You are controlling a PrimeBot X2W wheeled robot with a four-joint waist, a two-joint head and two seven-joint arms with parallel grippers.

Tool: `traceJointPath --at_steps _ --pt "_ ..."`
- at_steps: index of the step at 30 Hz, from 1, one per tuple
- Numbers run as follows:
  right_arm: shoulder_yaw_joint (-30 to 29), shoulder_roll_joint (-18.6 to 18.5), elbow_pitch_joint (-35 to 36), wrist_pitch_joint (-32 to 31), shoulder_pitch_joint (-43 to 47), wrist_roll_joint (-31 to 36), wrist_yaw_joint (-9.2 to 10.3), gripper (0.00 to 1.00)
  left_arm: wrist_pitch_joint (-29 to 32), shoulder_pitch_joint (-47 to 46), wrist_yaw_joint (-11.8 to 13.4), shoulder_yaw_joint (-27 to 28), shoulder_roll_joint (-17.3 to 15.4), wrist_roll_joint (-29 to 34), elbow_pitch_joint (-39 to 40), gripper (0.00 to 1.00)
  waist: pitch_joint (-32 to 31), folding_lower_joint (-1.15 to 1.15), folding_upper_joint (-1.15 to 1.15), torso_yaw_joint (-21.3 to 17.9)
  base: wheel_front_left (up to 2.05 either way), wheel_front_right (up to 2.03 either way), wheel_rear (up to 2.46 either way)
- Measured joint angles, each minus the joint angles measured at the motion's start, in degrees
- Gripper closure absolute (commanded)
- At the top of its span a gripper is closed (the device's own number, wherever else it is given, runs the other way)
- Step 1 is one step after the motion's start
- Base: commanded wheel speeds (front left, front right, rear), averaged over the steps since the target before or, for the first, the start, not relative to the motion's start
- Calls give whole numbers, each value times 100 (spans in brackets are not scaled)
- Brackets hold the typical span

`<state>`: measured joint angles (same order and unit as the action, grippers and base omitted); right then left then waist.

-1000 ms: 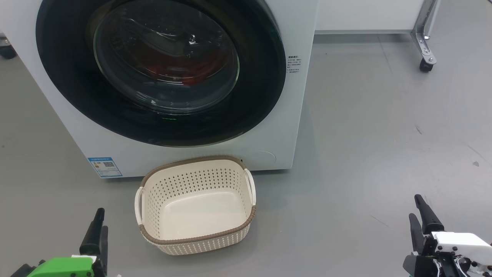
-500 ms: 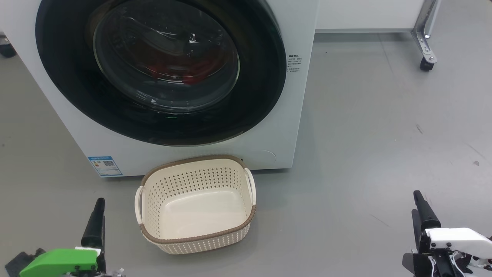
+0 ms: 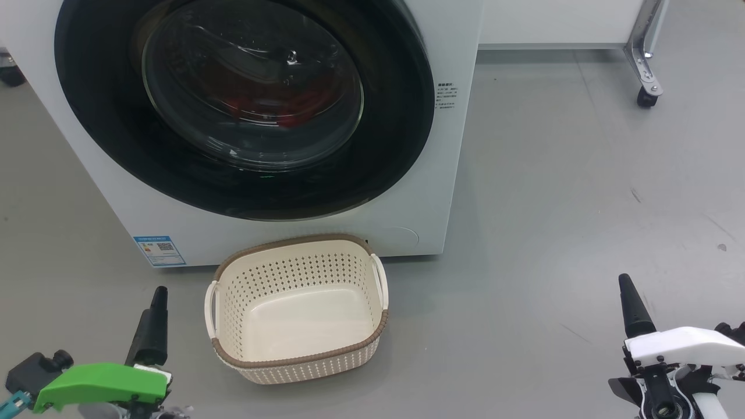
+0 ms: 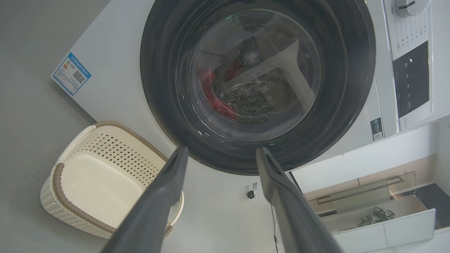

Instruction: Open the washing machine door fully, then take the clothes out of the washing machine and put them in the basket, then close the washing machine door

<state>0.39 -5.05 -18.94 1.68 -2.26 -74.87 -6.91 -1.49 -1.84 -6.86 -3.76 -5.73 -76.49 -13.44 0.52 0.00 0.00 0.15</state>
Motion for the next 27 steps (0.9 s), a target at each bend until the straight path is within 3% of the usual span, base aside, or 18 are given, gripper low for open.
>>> traceJointPath --at_steps 17,27 --pt "587 -205 146 334 -225 2042 301 0 -349 -89 59 -346 -220 1961 130 0 -28 0 0 0 0 0 0" --pt "934 -213 168 531 -227 2962 365 0 -553 -90 177 -568 -226 2905 155 0 -35 0 0 -8 0 0 0"
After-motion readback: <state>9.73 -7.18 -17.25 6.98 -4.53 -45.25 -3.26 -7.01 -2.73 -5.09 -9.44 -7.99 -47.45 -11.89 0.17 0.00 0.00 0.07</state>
